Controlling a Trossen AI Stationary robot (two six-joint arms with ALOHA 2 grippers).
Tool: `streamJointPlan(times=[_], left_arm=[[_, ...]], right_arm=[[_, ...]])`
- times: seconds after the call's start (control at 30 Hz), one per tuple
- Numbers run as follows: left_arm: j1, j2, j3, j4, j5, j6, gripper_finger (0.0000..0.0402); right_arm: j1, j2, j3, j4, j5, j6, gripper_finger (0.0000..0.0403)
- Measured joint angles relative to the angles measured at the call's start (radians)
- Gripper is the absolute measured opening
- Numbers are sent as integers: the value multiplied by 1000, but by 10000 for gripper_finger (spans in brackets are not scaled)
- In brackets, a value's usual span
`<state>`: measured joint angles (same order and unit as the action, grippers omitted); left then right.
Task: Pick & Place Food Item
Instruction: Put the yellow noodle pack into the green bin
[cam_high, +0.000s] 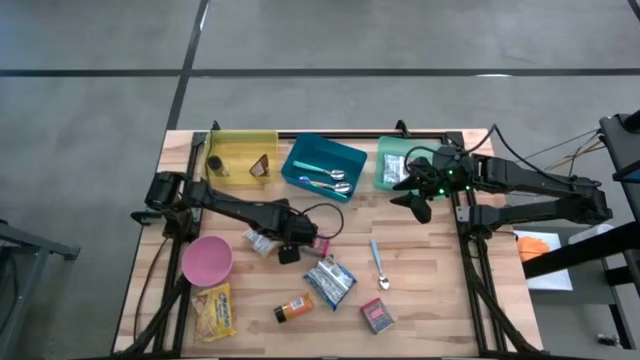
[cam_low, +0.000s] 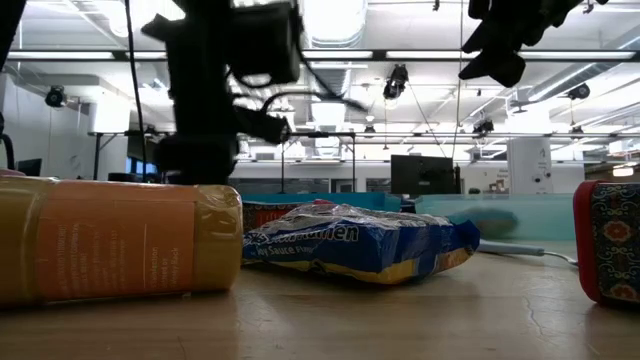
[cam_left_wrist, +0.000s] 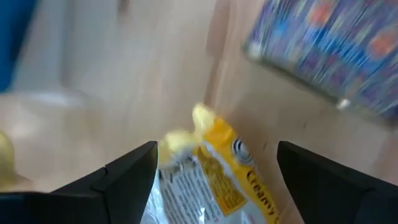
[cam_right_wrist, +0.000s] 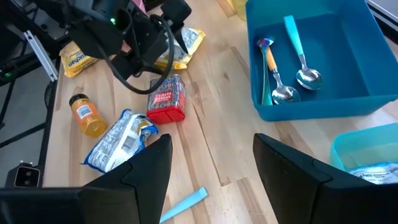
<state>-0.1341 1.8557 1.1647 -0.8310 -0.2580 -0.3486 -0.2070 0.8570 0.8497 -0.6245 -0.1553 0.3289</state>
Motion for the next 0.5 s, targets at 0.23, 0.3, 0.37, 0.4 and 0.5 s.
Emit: streamJointPlan(times=[0.23, 0.3, 0.37, 0.4, 0.5], left_arm=[[-1, 0, -60, 6, 18, -29, 339], [-1, 0, -60, 13, 17, -25, 333], [-2, 0, -62, 25, 17, -22, 315], [-2, 0, -62, 32, 17, -22, 302], [-2, 0, -62, 56, 16, -22, 247]], right_arm=[[0, 0, 0, -7, 0, 0, 221], [0, 0, 0, -7, 0, 0, 221], [0, 0, 0, -7, 0, 0, 221], [0, 0, 0, -7, 0, 0, 221], [0, 0, 0, -7, 0, 3, 221]])
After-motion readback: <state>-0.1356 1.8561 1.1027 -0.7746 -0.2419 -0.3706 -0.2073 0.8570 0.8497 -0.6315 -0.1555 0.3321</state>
